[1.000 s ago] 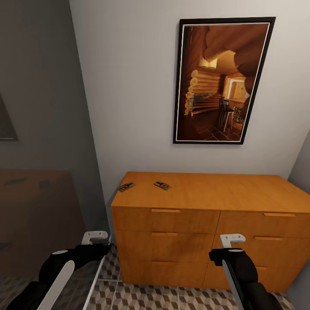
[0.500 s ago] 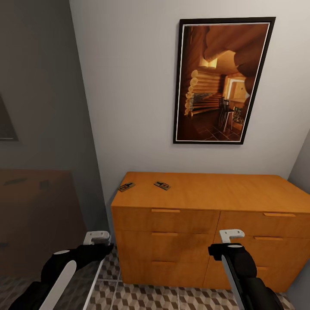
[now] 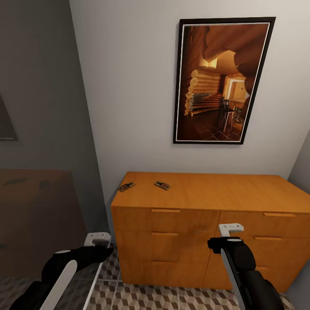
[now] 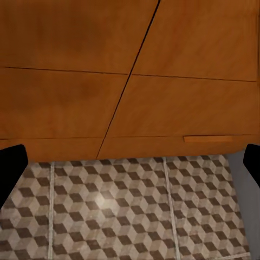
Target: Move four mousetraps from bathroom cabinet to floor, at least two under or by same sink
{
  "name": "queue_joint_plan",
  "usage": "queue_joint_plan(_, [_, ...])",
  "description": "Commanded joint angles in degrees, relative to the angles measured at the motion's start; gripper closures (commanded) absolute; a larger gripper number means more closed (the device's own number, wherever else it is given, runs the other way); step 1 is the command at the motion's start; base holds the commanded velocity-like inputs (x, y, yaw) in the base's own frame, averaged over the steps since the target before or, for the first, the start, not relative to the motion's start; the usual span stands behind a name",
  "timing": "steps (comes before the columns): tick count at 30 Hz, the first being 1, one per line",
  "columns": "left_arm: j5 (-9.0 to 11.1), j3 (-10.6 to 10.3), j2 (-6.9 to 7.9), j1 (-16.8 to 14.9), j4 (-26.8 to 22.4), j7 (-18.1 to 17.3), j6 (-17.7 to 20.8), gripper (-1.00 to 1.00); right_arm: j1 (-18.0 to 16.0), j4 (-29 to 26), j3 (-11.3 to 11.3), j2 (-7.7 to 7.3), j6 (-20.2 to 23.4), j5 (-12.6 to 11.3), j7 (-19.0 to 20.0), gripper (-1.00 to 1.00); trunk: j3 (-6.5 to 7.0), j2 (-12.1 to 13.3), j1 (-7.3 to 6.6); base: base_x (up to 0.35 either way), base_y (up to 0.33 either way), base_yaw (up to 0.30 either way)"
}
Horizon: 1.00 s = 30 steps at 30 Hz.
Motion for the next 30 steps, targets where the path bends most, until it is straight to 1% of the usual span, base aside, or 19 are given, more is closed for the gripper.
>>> queue_joint_plan(1, [0.6,-0.1,0.05,0.0,-0.1,0.6,0.1,-1.0,-0.1,0.0,0.0,0.01,0.3,0.5,0.2,-1.0,-0.07,0.0,0.0,0.0,0.0,0.0])
queue_joint_plan(10, [0.6,-0.1,0.0,-0.4,-0.1,0.6,1.6,-1.0,-3.4,0.0,0.0,0.05,0.3,0.5,0.2,-1.0,-0.07,0.0,0.0,0.0,0.0,0.0])
queue_joint_plan(13, [0.6,-0.1,-0.11,-1.2,-0.1,0.6,2.0,-1.0,-5.0,0.0,0.0,0.09,0.3,0.5,0.2,-1.0,-0.07,0.0,0.0,0.0,0.0,0.0])
queue_joint_plan(17, [0.6,-0.1,-0.64,-2.8,-0.1,0.6,2.7,-1.0,-6.9,0.0,0.0,0.11,0.3,0.5,0.2,-1.0,-0.07,0.0,0.0,0.0,0.0,0.0])
queue_joint_plan(18, [0.6,-0.1,-0.64,-2.8,-0.1,0.6,2.7,-1.0,-6.9,0.0,0.0,0.11,0.3,0.5,0.2,-1.0,-0.07,0.0,0.0,0.0,0.0,0.0])
queue_joint_plan(21, [0.6,-0.1,-1.22,-4.1,-0.1,0.6,4.0,-1.0,-8.2,0.0,0.0,0.12,0.3,0.5,0.2,-1.0,-0.07,0.0,0.0,0.0,0.0,0.0])
queue_joint_plan(25, [0.6,-0.1,-2.47,-6.0,-0.1,0.6,6.0,-1.0,-9.8,0.0,0.0,0.12,0.3,0.5,0.2,-1.0,-0.07,0.0,0.0,0.0,0.0,0.0])
queue_joint_plan(26, [0.6,-0.1,-2.78,-6.4,-0.1,0.6,6.4,-1.0,-10.1,0.0,0.0,0.12,0.3,0.5,0.2,-1.0,-0.07,0.0,0.0,0.0,0.0,0.0])
queue_joint_plan(27, [0.6,-0.1,-2.78,-6.4,-0.1,0.6,6.4,-1.0,-10.1,0.0,0.0,0.12,0.3,0.5,0.2,-1.0,-0.07,0.0,0.0,0.0,0.0,0.0])
queue_joint_plan(30, [0.6,-0.1,-3.64,-7.4,0.0,0.6,7.1,-1.0,-10.8,0.0,0.0,0.12,0.3,0.5,0.2,-1.0,-0.07,0.0,0.0,0.0,0.0,0.0])
